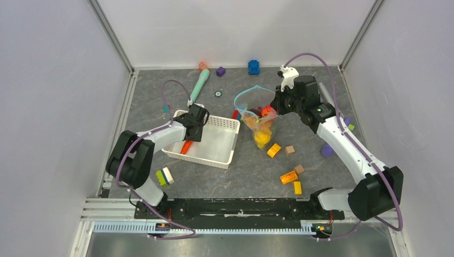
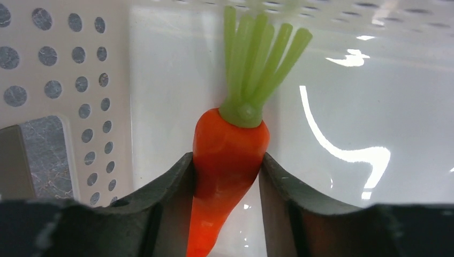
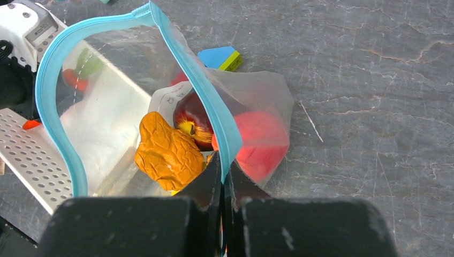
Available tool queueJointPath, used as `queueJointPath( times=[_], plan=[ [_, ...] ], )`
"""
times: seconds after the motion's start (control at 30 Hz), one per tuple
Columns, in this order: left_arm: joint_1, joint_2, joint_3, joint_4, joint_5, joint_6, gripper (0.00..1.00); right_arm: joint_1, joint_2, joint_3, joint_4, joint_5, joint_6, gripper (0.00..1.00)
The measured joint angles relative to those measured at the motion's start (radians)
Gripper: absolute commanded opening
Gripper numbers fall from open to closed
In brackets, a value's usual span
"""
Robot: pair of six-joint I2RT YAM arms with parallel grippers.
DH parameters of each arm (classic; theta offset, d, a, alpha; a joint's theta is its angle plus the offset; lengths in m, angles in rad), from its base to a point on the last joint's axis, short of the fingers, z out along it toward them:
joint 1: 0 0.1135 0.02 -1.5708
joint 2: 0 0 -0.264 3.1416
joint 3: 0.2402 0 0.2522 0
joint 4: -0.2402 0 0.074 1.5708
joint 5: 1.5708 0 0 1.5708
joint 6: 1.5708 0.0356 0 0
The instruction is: Place the food in the zip-top bag and seal the zipper
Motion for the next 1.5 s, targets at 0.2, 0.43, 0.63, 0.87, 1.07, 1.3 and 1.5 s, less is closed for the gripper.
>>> queueJointPath(
  times=[0.2, 0.43, 0.63, 0.87, 1.07, 1.3, 1.5],
  plan=[
    [0.000, 0.004, 0.005, 0.001, 0.008, 0.005, 0.24, 0.000, 0.001, 0.000, 0.000, 0.002, 0.000, 0.00],
    [0.000, -0.024, 0.007, -0.009, 0.027, 0.004, 0.13, 0.000, 0.001, 0.000, 0.000, 0.002, 0.000, 0.00],
    [0.000, -0.186, 0.012, -0.018, 0.058, 0.003, 0.12, 0.000, 0.001, 0.000, 0.000, 0.002, 0.000, 0.00],
    [0.000, -0.417, 0.037, 0.075, 0.247, -0.005, 0.09, 0.000, 0.001, 0.000, 0.000, 0.002, 0.000, 0.00],
    [0.000, -0.489, 0.067, 0.285, 0.457, -0.071, 0.04, 0.000, 0.001, 0.000, 0.000, 0.001, 0.000, 0.00],
    [-0.007, -0.387, 0.167, 0.516, 0.680, -0.118, 0.02, 0.000, 0.001, 0.000, 0.000, 0.001, 0.000, 0.00],
    [-0.077, -0.274, 0.257, 0.694, 0.769, -0.156, 0.02, 0.000, 0.001, 0.000, 0.000, 0.000, 0.000, 0.00]
  ],
)
